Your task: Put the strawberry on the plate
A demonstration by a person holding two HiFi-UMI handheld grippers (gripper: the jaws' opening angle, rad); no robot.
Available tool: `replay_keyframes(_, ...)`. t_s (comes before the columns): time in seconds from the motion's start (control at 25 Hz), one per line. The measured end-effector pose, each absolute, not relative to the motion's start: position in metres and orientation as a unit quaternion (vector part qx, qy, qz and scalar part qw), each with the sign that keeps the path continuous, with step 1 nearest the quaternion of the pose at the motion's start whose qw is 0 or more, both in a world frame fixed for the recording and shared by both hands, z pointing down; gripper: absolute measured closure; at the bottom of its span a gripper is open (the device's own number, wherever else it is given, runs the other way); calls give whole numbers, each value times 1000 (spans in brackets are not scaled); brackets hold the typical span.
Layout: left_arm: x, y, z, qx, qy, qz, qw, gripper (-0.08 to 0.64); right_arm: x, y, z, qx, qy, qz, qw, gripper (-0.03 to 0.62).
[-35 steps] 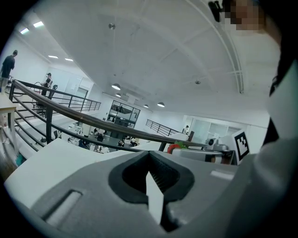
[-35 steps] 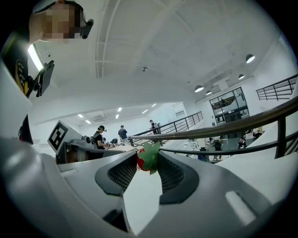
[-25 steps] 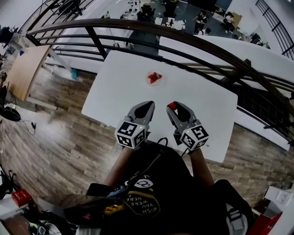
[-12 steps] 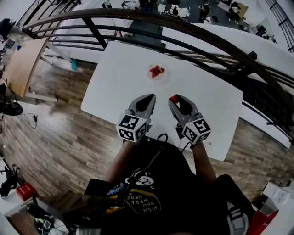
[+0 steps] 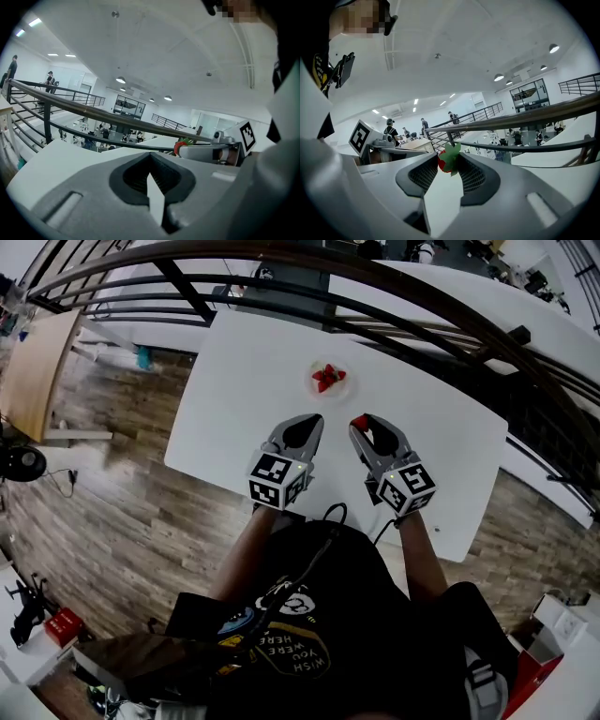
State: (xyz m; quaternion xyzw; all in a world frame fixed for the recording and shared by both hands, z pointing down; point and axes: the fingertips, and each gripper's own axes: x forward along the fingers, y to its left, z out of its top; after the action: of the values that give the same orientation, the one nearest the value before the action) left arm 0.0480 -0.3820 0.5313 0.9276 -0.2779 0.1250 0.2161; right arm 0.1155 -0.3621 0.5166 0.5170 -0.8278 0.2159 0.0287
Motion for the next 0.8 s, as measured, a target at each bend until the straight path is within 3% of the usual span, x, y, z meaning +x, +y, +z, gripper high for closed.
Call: replay_keyframes(0.8,57,-466,656,910,-262,189,261,555,117,-456,630,527,-802,268,84,451)
